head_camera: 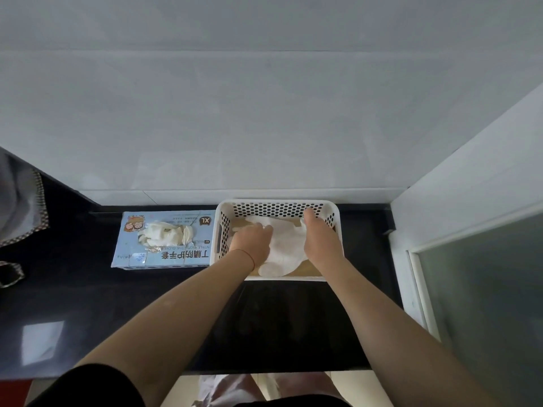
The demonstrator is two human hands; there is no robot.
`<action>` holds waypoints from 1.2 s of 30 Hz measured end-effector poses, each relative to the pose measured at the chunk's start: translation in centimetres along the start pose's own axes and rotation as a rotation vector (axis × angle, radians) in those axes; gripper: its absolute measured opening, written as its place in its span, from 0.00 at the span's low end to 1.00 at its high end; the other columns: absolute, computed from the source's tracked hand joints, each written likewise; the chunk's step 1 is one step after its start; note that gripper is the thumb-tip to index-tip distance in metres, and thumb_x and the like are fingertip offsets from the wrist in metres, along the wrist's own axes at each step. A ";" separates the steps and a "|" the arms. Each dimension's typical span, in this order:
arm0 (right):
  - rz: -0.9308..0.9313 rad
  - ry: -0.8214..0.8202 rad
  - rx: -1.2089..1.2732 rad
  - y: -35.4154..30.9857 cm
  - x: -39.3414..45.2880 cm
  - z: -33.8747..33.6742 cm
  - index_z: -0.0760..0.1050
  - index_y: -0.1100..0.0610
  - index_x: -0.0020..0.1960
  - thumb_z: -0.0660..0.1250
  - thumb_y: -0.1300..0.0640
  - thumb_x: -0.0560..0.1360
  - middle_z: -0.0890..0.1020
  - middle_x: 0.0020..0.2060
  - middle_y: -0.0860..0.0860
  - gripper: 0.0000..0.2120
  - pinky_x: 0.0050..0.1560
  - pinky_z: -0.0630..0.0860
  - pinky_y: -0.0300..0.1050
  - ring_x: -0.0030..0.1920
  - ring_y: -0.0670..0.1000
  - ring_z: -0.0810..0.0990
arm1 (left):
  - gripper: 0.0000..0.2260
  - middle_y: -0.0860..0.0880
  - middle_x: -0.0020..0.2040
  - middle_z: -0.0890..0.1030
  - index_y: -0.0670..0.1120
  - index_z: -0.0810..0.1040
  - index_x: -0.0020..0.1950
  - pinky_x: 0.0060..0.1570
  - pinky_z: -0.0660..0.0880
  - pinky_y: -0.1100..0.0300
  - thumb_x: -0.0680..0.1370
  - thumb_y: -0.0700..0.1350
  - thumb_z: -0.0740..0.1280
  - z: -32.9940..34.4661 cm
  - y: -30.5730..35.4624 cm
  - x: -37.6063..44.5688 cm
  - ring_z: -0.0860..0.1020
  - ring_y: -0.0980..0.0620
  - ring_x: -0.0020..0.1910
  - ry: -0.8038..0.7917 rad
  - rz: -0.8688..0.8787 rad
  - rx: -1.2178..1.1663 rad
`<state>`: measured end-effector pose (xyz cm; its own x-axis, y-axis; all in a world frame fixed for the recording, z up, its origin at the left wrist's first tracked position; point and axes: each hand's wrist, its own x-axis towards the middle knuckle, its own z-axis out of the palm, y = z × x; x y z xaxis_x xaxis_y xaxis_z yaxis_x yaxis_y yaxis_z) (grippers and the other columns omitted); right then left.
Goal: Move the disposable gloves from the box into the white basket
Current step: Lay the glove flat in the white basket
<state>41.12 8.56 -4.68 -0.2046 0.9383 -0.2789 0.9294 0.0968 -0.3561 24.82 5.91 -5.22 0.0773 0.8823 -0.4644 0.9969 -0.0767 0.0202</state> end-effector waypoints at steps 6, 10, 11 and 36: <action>-0.113 -0.082 -0.254 0.3 -0.3 0.3 0.70 0.56 0.64 0.61 0.66 0.78 0.71 0.61 0.55 0.16 0.47 0.78 0.45 0.52 0.53 0.77 | 0.31 0.43 0.68 0.70 0.55 0.55 0.74 0.47 0.77 0.48 0.76 0.63 0.64 2.8 -0.5 1.0 0.79 0.40 0.52 -0.147 -0.063 -0.110; -0.106 -0.064 -0.390 0.5 -0.3 0.7 0.72 0.60 0.61 0.62 0.64 0.79 0.72 0.60 0.56 0.11 0.49 0.76 0.43 0.53 0.52 0.76 | 0.39 0.41 0.69 0.68 0.57 0.48 0.76 0.51 0.77 0.45 0.72 0.66 0.64 3.4 -0.7 1.3 0.77 0.37 0.57 -0.183 -0.066 -0.053; -0.087 -0.061 -0.408 0.4 -0.3 0.8 0.72 0.60 0.61 0.63 0.63 0.78 0.72 0.59 0.56 0.12 0.48 0.76 0.43 0.51 0.51 0.76 | 0.40 0.42 0.69 0.68 0.57 0.47 0.76 0.51 0.77 0.45 0.72 0.66 0.65 3.4 -0.7 1.4 0.77 0.37 0.57 -0.189 -0.064 -0.056; -0.412 -0.087 -0.129 -22.1 0.4 5.7 0.76 0.51 0.59 0.63 0.45 0.77 0.78 0.51 0.48 0.14 0.52 0.70 0.49 0.56 0.52 0.73 | 0.12 0.49 0.56 0.77 0.50 0.76 0.58 0.51 0.71 0.56 0.75 0.45 0.66 -1.2 -22.3 -8.0 0.77 0.46 0.54 0.167 -0.298 -0.385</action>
<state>18.73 4.94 -1.97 -0.5862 0.7816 -0.2132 0.7944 0.5030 -0.3405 1.96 1.11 -0.90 -0.2405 0.9045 -0.3523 0.9081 0.3379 0.2474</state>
